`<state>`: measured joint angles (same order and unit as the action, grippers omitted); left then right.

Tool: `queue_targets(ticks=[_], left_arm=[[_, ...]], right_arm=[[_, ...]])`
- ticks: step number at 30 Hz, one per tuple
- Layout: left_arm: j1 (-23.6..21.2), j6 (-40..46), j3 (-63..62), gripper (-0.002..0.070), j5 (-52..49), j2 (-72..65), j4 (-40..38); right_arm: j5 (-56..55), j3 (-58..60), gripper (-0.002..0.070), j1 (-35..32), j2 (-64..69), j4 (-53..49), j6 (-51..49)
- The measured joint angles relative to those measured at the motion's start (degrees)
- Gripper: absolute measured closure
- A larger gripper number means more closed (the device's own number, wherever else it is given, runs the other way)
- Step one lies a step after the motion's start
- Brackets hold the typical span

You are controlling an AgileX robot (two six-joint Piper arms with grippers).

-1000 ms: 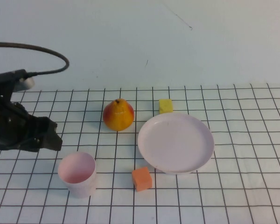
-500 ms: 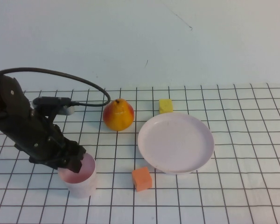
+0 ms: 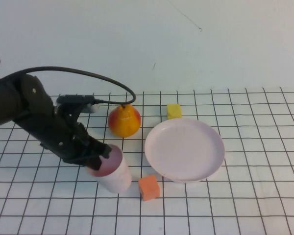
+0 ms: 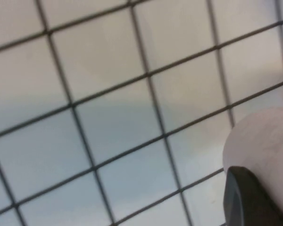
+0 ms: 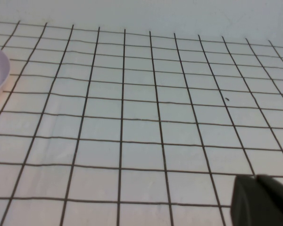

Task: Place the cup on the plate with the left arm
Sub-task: Place the cup on the plate

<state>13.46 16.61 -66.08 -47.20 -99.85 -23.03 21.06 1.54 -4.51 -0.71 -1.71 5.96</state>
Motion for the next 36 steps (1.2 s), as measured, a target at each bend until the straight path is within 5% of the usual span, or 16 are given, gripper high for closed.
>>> queue_targets(ticks=[13, 24, 33, 36], left_arm=[[13.1, -2.77, -21.37, 0.0664, 5.47, -7.34, -2.22], [16.98, -15.18, -42.64, 0.0659, -4.75, -26.03, 12.35], [18.31, -16.11, -49.13, 0.0357, -8.29, -29.46, 13.63], [18.19, -16.61, -52.5, 0.0331, -11.54, -29.57, 16.53]], right_arm=[[0.0, 0.0, 0.0678, 0.0, 0.0, 0.0, 0.0], [0.0, 0.0, 0.0678, 0.0, 0.0, 0.0, 0.0], [0.0, 0.0, 0.0678, 0.0, 0.0, 0.0, 0.0], [0.0, 0.0, 0.0678, 0.0, 0.0, 0.0, 0.0]])
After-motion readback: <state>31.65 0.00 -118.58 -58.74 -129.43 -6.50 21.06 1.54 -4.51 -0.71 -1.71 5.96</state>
